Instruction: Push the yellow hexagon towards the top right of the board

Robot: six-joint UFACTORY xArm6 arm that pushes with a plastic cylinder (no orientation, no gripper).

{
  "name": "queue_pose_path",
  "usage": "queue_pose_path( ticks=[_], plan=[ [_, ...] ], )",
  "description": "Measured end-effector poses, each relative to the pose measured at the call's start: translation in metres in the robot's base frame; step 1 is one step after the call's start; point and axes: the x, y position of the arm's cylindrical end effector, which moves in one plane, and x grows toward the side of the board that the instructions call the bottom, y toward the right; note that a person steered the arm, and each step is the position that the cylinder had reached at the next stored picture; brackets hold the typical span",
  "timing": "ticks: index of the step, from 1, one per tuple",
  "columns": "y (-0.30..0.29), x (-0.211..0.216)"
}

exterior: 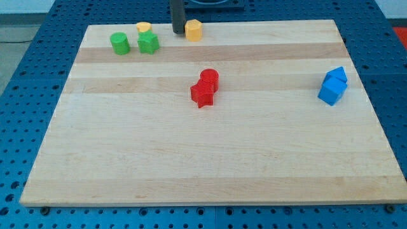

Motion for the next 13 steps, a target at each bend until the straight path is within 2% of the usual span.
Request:
queue_pose_path(
  ticks=[1, 3, 6, 9, 10, 11, 13],
  plan=[
    [0.013, 0.008],
    [0.091, 0.007],
    [0.144, -0.025],
    [0.238, -0.025],
    [0.253, -0.025],
    [0.253, -0.025],
    [0.192, -0.032]
  ],
)
